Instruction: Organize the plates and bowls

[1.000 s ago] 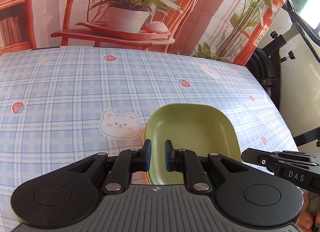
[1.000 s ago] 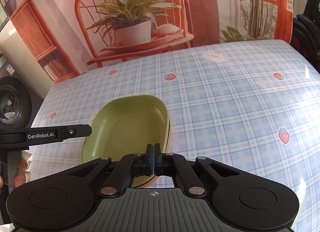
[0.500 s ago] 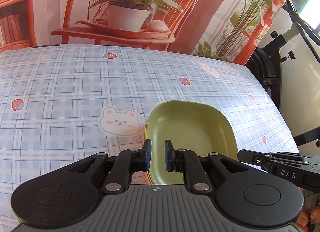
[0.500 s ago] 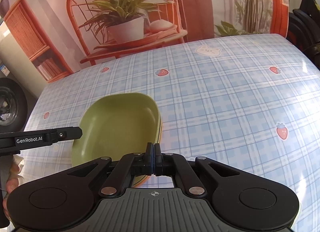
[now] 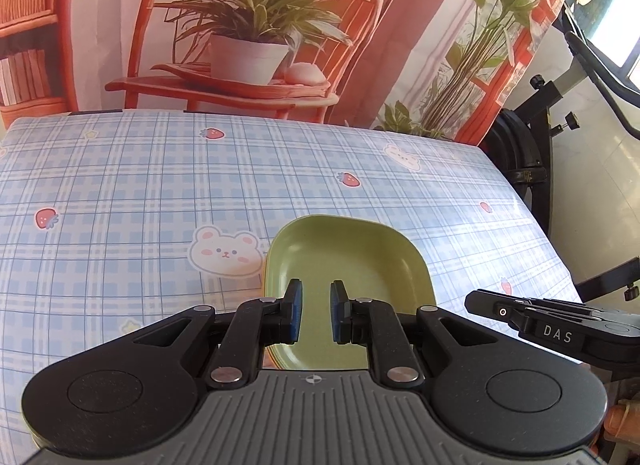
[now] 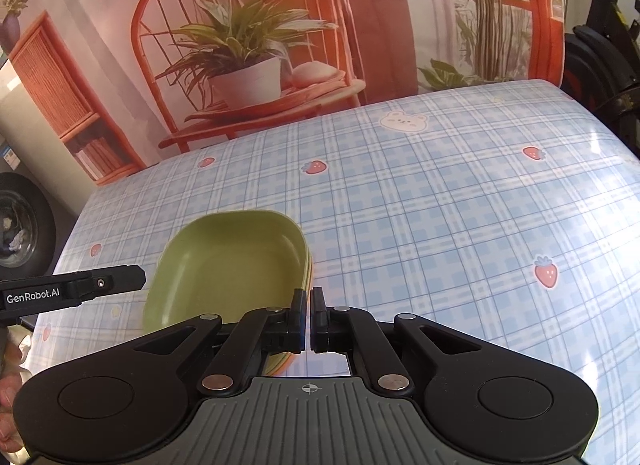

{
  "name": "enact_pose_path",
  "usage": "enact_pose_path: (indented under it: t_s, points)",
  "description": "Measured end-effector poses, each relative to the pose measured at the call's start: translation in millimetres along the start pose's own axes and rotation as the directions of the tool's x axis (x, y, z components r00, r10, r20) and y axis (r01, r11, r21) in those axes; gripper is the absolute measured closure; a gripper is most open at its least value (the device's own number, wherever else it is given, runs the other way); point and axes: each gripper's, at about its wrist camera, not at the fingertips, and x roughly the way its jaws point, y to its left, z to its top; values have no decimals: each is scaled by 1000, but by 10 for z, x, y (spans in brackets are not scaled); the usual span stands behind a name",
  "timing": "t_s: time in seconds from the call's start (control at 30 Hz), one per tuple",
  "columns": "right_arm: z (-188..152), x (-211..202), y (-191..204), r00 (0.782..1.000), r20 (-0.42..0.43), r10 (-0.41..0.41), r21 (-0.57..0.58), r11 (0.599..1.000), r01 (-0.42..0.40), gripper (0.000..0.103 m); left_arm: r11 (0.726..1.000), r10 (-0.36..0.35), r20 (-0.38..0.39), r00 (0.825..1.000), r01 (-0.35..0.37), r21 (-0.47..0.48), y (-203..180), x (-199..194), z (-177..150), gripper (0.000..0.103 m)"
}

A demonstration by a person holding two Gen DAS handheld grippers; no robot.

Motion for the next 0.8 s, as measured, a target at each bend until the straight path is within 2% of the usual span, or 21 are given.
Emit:
enact_pose_path:
  t_s: [0.13,0.3,0.4,0.53,0.67,0.8]
  points:
    - [-44,-219,-91,996,80,-35,-39,999,38,96,999,-19,-2,1000,20,45,-205,-72,-92,88]
    - [-242,-448,-207,989,138,-56,-65,996,66,91,992,-44,-16,999,46,119,-457,-95,-274,86]
    - [-393,-526,-276,986,152,-63,-69,995,74,90,990,-52,-20,998,54,127,-558,-95,-375,82]
    - [-580,-575,-354,985,158,-63,-69,995,75,90,991,-33,14,999,31,131,-686,-108,-500,81]
    - [-732,-615,-423,984,171,-49,-54,997,59,89,993,-41,3,999,40,114,-786,-32,-608,81]
    - [-852,-655,-489,983,179,-50,-39,998,58,88,993,-13,-11,1000,14,114,-866,45,-732,81]
